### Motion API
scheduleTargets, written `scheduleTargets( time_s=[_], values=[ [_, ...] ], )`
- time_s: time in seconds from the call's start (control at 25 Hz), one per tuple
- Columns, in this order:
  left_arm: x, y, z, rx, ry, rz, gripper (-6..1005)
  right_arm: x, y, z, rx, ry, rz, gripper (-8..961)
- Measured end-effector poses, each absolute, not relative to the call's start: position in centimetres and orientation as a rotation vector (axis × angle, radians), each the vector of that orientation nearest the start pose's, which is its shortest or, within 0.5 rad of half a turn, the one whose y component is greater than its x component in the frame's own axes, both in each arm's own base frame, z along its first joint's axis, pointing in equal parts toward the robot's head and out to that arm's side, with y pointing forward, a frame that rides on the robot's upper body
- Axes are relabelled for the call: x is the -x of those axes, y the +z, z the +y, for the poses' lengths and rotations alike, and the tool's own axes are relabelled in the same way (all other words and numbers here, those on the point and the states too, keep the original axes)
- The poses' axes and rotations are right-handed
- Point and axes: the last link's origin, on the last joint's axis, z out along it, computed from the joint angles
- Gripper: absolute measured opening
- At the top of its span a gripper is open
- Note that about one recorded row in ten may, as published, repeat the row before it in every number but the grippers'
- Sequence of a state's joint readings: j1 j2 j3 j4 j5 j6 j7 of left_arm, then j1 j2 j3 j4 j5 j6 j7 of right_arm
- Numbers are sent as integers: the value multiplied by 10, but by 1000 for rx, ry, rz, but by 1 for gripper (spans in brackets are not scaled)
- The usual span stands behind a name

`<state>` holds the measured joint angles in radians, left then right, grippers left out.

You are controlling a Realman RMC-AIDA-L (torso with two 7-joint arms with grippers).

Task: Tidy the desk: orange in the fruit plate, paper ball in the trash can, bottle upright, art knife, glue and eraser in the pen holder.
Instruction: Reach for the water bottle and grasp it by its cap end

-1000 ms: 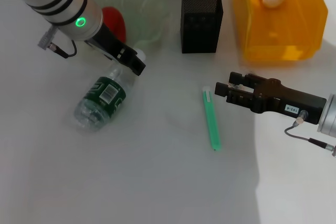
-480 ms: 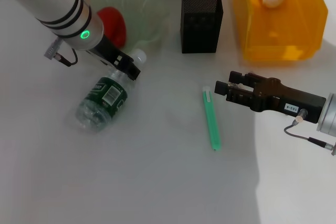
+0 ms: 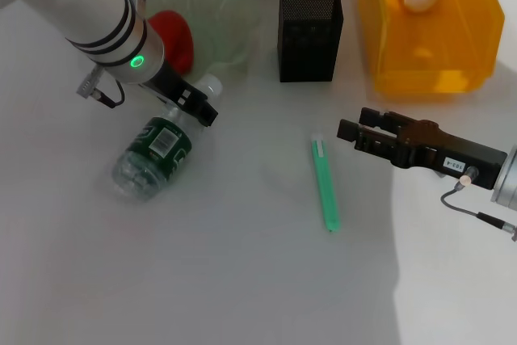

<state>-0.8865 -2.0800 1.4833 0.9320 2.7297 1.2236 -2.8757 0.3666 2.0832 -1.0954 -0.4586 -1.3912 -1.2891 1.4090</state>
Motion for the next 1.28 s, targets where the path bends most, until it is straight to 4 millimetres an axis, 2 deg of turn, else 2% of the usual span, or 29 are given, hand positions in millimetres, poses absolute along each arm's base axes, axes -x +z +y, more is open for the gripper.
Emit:
scheduleTargets(
  time_s=[0.4, 0.84, 1.0, 1.28],
  values=[
    [160, -51, 416, 2347, 505, -980, 769, -291, -43, 304, 2365, 954, 1097, 729],
    [158, -62, 408, 2385, 586, -898, 766, -292, -44, 303, 2357, 957, 1113, 729],
    [159, -58, 403, 2383, 648, -881, 765, -292, -44, 303, 2359, 960, 1113, 729],
    [159, -53, 398, 2385, 652, -859, 764, -291, -44, 303, 2358, 962, 1111, 729]
  ],
)
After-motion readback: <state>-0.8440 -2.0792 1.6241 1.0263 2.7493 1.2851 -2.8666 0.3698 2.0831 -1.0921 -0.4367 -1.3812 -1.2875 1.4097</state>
